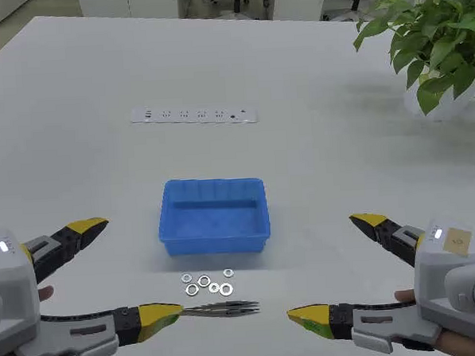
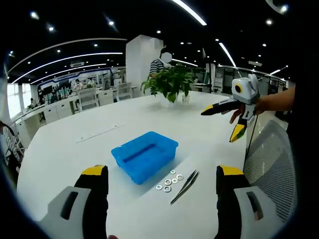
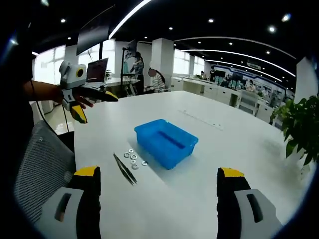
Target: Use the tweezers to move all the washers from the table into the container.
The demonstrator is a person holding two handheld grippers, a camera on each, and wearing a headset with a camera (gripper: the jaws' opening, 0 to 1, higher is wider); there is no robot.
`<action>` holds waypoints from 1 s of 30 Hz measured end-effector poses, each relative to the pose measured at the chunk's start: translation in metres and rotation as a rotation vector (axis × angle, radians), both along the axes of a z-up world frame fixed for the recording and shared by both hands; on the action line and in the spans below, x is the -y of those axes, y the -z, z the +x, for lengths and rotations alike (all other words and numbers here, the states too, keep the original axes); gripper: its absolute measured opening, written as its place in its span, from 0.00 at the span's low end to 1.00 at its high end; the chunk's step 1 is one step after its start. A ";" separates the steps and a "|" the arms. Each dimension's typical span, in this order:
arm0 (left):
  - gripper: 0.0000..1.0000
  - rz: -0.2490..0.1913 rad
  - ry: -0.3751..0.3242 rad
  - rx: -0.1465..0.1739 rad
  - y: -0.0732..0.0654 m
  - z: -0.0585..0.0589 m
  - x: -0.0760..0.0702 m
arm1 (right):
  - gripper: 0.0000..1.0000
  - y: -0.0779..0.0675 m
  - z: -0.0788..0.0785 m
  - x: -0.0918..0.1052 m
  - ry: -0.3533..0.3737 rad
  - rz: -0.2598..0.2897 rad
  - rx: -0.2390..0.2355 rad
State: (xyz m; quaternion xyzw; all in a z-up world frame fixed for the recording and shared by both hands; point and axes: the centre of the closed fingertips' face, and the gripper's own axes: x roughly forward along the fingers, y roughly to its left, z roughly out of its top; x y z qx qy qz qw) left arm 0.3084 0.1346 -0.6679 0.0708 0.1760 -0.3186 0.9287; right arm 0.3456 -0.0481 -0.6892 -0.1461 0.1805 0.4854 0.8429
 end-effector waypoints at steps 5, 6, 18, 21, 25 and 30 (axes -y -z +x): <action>0.95 0.001 0.001 0.000 0.000 0.000 0.000 | 0.99 0.000 0.000 0.000 -0.001 -0.001 0.001; 0.95 0.001 0.001 0.000 0.000 0.000 0.000 | 0.99 0.000 0.000 0.000 -0.001 0.001 0.001; 0.95 0.003 0.002 0.004 -0.001 0.000 0.000 | 0.98 -0.001 0.001 0.001 0.000 -0.001 0.005; 0.95 0.002 0.001 0.005 -0.002 0.000 0.000 | 0.98 -0.002 0.001 0.001 0.000 -0.001 0.005; 0.94 0.003 0.004 0.005 -0.002 0.000 0.001 | 0.98 -0.001 0.000 0.001 -0.001 -0.003 0.004; 0.95 0.002 0.006 0.004 -0.002 0.000 0.001 | 0.98 -0.001 0.000 0.002 0.000 -0.005 0.005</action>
